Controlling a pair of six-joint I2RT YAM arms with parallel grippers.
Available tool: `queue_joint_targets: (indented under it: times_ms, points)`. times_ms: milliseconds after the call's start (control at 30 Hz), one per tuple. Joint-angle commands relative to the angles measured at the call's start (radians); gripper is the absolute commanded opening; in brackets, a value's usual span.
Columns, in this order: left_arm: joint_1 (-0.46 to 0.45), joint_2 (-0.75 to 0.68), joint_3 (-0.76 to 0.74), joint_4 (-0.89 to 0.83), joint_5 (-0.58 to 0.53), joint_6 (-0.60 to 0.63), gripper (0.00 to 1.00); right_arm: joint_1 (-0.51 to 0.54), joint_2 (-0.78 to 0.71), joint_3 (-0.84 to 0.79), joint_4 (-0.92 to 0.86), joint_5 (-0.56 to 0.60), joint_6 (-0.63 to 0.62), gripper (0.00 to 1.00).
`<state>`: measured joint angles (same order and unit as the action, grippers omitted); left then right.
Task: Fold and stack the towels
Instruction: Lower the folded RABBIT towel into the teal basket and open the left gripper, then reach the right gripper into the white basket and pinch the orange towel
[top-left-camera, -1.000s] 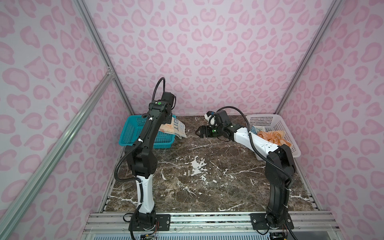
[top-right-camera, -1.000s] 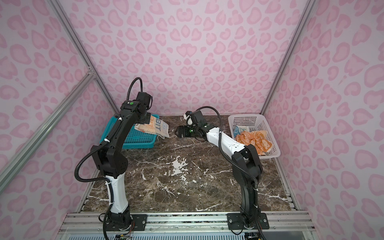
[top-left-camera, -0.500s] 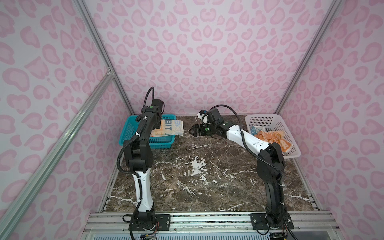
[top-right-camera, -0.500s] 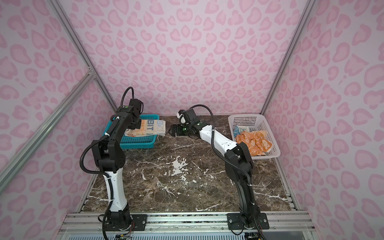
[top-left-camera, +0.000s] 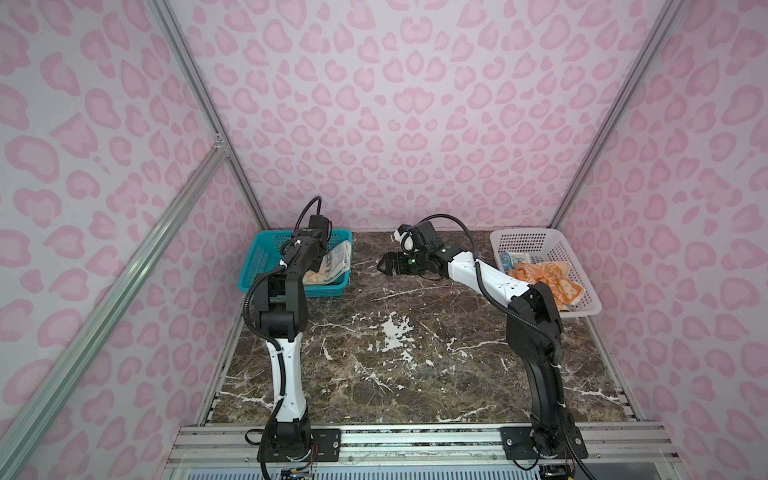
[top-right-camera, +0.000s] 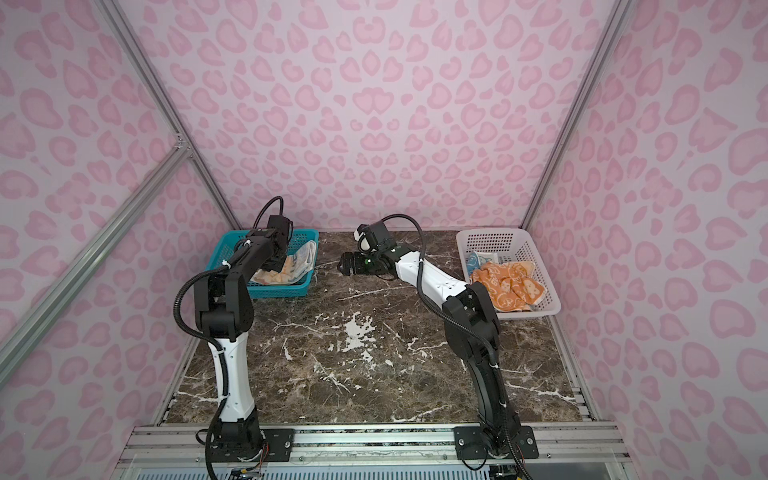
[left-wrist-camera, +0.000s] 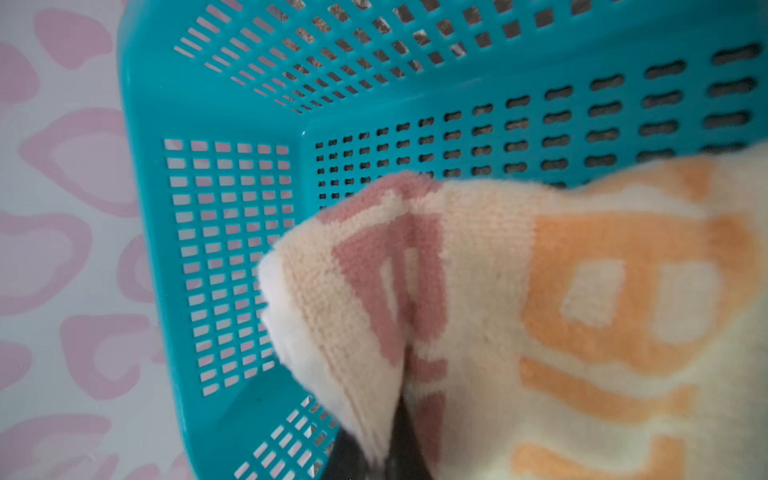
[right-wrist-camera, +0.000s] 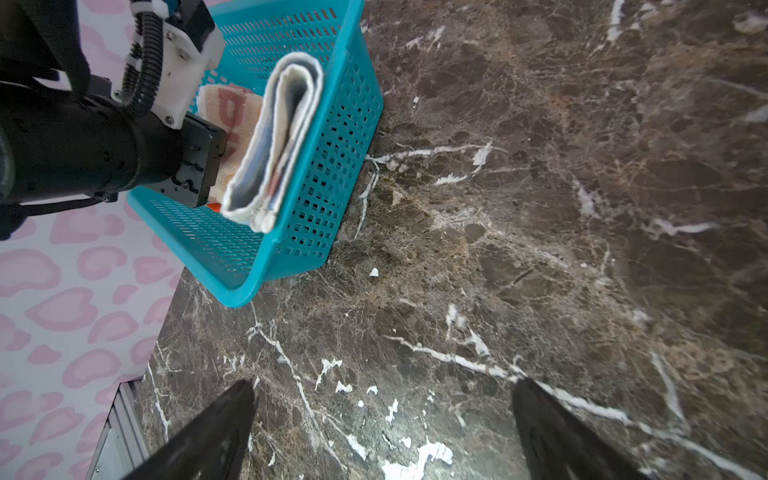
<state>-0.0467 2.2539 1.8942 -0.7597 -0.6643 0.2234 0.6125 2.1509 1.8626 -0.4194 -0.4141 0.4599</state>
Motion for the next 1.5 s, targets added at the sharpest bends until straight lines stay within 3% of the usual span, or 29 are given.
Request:
queue_joint_targets:
  times_ms: [0,233,1233,1300,1333,1367,1433,1467]
  points:
    - [0.001,-0.020,-0.038,0.124,-0.064,0.098,0.04,-0.005,0.013,0.010,-0.015,0.011,0.003,0.98]
    - [0.020,-0.001,-0.084,0.218,-0.067,0.159,0.04,-0.006,0.009,-0.004,-0.009,0.011,0.009,0.98]
    - [0.110,0.036,-0.057,0.218,-0.042,0.103,0.04,-0.026,-0.029,-0.072,0.005,-0.005,-0.003,0.98]
    - [0.110,0.036,-0.048,0.213,-0.040,0.092,0.11,-0.029,-0.032,-0.074,0.003,-0.004,-0.007,0.98]
    - [0.110,0.033,-0.044,0.211,-0.047,0.086,0.23,-0.032,-0.035,-0.072,0.000,-0.005,-0.007,0.98]
    - [0.110,0.030,-0.043,0.212,-0.060,0.080,0.41,-0.033,-0.038,-0.072,-0.002,-0.005,-0.009,0.98]
    - [0.110,0.013,-0.032,0.208,-0.085,0.063,1.00,-0.038,-0.050,-0.072,-0.009,-0.005,-0.013,0.98]
    - [0.110,-0.003,-0.026,0.205,-0.083,0.055,0.98,-0.040,-0.057,-0.072,-0.014,-0.004,-0.015,0.98]
